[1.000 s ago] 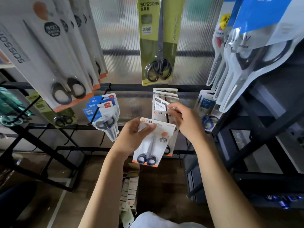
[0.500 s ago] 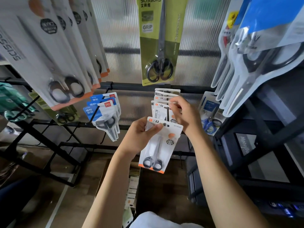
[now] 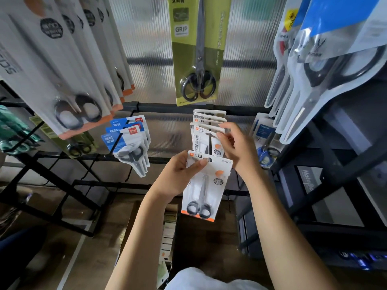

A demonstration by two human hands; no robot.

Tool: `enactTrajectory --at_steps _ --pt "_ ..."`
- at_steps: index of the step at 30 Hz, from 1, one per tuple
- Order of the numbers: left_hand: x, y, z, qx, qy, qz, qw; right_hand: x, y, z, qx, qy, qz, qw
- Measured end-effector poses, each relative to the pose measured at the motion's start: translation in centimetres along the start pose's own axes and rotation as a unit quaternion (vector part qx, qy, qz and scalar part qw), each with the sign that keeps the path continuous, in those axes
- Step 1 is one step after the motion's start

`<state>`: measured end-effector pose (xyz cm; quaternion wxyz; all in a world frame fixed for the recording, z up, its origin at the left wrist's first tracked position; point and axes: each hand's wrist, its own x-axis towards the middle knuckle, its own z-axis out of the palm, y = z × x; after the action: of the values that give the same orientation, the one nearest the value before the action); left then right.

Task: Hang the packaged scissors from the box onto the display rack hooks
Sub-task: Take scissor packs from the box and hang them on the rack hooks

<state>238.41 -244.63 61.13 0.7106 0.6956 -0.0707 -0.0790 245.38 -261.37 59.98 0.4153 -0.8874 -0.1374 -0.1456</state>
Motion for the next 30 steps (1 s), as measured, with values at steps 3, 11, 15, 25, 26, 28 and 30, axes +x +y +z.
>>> enactTrajectory --at_steps 3,11,15,25,26,28,30 --pt "0.0 -0.4 -0.2 0.014 -0.008 -0.006 1.0 -0.3 0.3 0.0 0.003 -0.005 0.003 1.0" --pt "0.4 -2.0 -0.1 0.047 0.049 -0.005 0.998 -1.1 1.0 -0.3 0.002 -0.012 0.029 1.0" --pt "1.2 -2.4 0.2 0.047 0.082 -0.011 0.995 -1.2 1.3 -0.7 -0.023 -0.013 0.024 0.999" --pt "4.2 -2.8 0.5 0.076 0.126 -0.008 0.989 -2.4 3.4 -1.2 -0.075 -0.011 0.083 0.994" --pt "4.4 -2.9 0.6 0.08 0.126 -0.011 0.989 -2.7 3.7 -1.1 -0.093 -0.015 0.099 0.991" --pt "4.5 -3.4 0.6 0.086 0.142 -0.025 0.986 -3.5 4.4 -0.6 -0.136 -0.034 0.14 0.98" --pt "4.2 -4.0 0.5 0.117 0.193 -0.044 0.973 -4.6 5.1 0.3 -0.169 -0.065 0.19 0.965"
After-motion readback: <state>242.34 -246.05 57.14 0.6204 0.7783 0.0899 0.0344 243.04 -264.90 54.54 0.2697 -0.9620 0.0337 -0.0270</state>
